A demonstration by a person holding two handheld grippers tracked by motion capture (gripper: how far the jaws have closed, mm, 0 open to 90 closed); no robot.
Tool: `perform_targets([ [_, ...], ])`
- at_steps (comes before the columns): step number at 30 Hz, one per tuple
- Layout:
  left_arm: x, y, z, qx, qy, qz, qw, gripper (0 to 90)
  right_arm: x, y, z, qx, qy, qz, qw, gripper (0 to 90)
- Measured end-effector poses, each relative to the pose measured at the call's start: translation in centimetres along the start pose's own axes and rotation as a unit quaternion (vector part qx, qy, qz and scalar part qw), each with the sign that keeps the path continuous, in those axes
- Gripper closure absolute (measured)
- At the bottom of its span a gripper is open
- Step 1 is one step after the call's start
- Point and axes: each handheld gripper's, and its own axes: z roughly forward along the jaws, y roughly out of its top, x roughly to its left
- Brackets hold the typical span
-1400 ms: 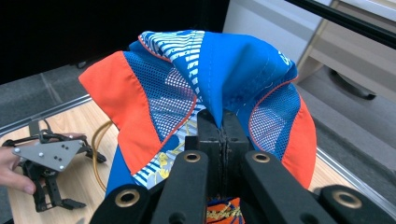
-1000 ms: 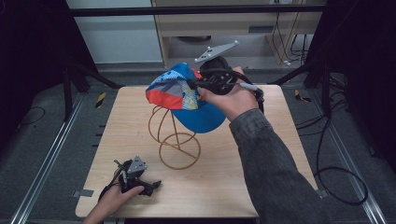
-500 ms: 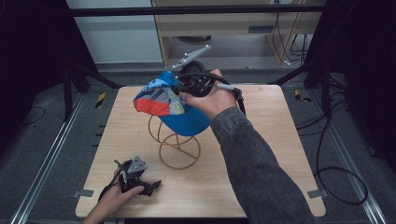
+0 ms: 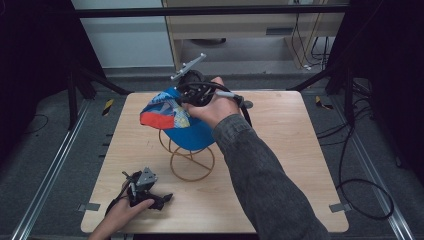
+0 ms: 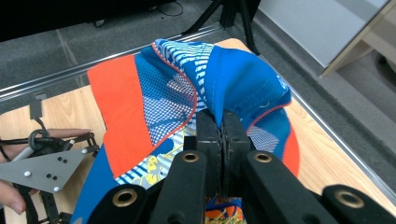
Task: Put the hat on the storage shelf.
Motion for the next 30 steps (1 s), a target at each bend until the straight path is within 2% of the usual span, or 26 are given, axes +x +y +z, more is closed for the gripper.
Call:
perform_targets([
  [12, 0.0, 0.0, 0.0, 0.0, 0.0, 0.0, 1.0, 0.0, 0.4, -0.3, 1.2, 0.019, 0.009, -0.007, 0.9997, 84.4],
  [20, 0.0, 0.0, 0.0, 0.0, 0.0, 0.0, 1.0, 0.0, 0.7, -0.5, 1.3, 0.017, 0.005, -0.008, 0.9998, 70.8],
  [23, 0.0, 0.0, 0.0, 0.0, 0.0, 0.0, 1.0, 0.0, 0.7, -0.6, 1.2, 0.012, -0.001, -0.004, 0.9999, 63.5],
  [26, 0.0, 0.0, 0.0, 0.0, 0.0, 0.0, 1.0, 0.0, 0.6, -0.8, 1.1, 0.01, 0.003, 0.005, 0.9999, 56.5],
  [30, 0.0, 0.0, 0.0, 0.0, 0.0, 0.0, 1.0, 0.0, 0.6, -1.0, 1.1, 0.015, 0.01, 0.008, 0.9998, 54.2],
])
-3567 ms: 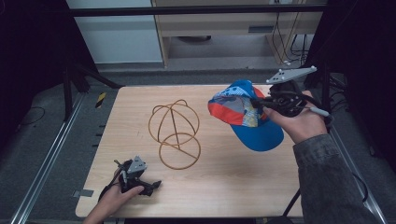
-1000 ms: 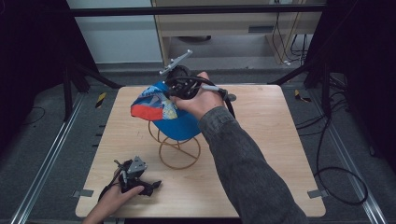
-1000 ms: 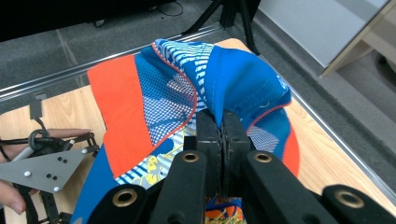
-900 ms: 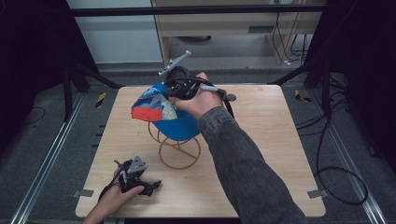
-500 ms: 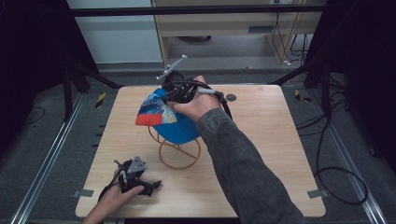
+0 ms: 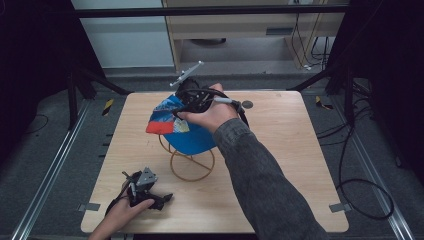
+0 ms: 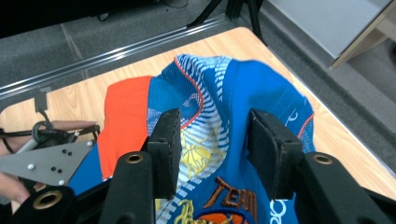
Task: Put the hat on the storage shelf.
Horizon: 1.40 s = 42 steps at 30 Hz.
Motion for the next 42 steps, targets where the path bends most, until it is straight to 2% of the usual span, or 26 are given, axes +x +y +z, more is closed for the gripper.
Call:
perform_targets([
  [13, 0.0, 0.0, 0.0, 0.0, 0.0, 0.0, 1.0, 0.0, -0.2, -0.6, -0.6, -0.004, -0.011, 0.014, 0.9998, 38.2],
  [23, 0.0, 0.0, 0.0, 0.0, 0.0, 0.0, 1.0, 0.0, 0.0, -1.1, -2.5, -0.024, -0.018, 0.022, 0.9993, 25.9],
  [29, 0.0, 0.0, 0.0, 0.0, 0.0, 0.0, 1.0, 0.0, -0.1, -1.7, -3.4, -0.036, -0.023, 0.044, 0.9981, 15.6],
  [33, 0.0, 0.0, 0.0, 0.0, 0.0, 0.0, 1.0, 0.0, -0.1, -2.4, -4.1, -0.038, -0.03, 0.045, 0.9978, 10.7],
  [42, 0.0, 0.0, 0.0, 0.001, -0.001, 0.001, 1.0, 0.0, -1.0, -4.6, -6.0, -0.05, -0.044, 0.055, 0.9963, 6.5],
])
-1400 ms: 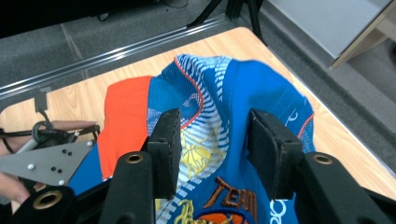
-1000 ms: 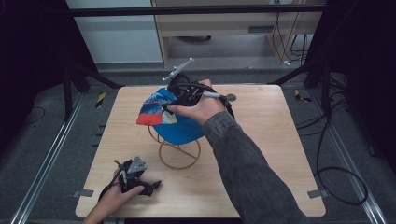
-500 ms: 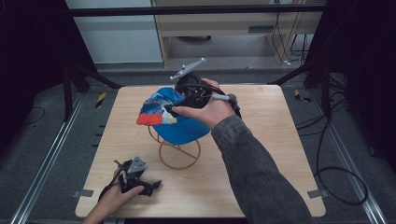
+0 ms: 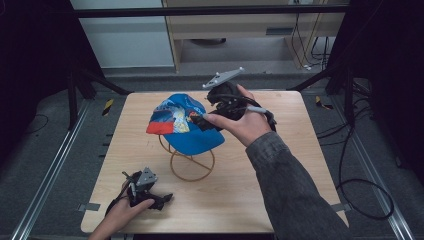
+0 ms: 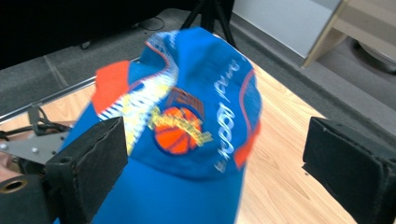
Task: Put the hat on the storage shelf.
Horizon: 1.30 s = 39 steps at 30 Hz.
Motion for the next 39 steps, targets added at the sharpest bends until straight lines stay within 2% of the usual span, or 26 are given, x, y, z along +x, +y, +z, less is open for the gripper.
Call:
perform_targets([
  [9, 0.0, 0.0, 0.0, 0.0, 0.001, -0.001, 1.0, 0.0, -2.2, -2.4, -1.7, -0.004, -0.025, 0.024, 0.9994, 5.9],
  [16, 0.0, 0.0, 0.0, -0.001, 0.001, -0.001, 1.0, 0.0, -3.3, -3.8, -2.6, -0.002, -0.036, 0.036, 0.9987, 5.8],
  [26, 0.0, 0.0, 0.0, -0.002, 0.001, -0.001, 1.0, 0.0, -4.2, -5.4, -3.4, 0.004, -0.048, 0.052, 0.9975, 5.8],
  [39, -0.1, 0.0, 0.0, -0.002, 0.002, -0.002, 1.0, 0.0, -5.0, -7.3, -4.3, 0.009, -0.064, 0.062, 0.996, 6.1],
])
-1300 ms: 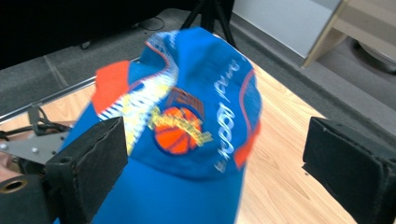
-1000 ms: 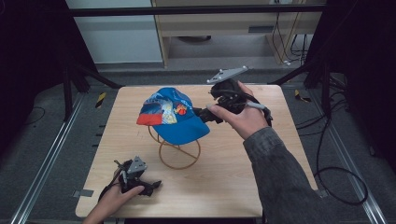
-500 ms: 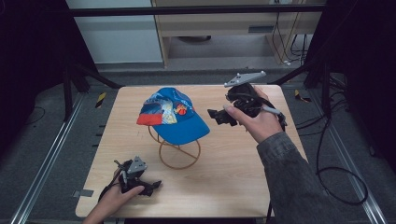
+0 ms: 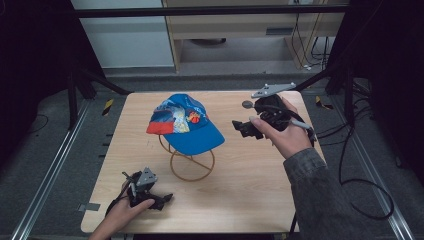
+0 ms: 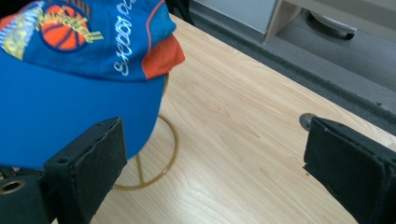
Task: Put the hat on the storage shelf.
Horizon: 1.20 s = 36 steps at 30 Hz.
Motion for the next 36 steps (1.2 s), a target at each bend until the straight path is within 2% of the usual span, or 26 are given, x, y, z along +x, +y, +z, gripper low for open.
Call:
perform_targets([
  [12, 0.0, 0.0, 0.0, 0.0, 0.0, 0.0, 1.0, 0.0, -1.1, -2.0, -0.6, 0.0, -0.007, 0.006, 1.0, 6.0],
  [21, 0.0, 0.0, 0.0, 0.001, -0.001, 0.0, 1.0, 0.0, -1.9, -4.2, -0.7, 0.004, -0.015, 0.021, 0.9997, 8.6],
  [25, 0.0, 0.0, 0.0, 0.001, -0.001, 0.0, 1.0, 0.0, -2.1, -5.5, -0.7, 0.001, -0.025, 0.028, 0.9993, 10.5],
  [29, 0.0, 0.0, 0.0, 0.001, -0.001, 0.0, 1.0, 0.0, -2.3, -7.0, -0.5, -0.001, -0.033, 0.02, 0.9993, 10.3],
  [36, 0.0, 0.0, 0.0, 0.002, 0.0, 0.001, 1.0, 0.0, -2.2, -10.1, 0.2, 0.012, -0.035, 0.019, 0.9991, 10.4],
])
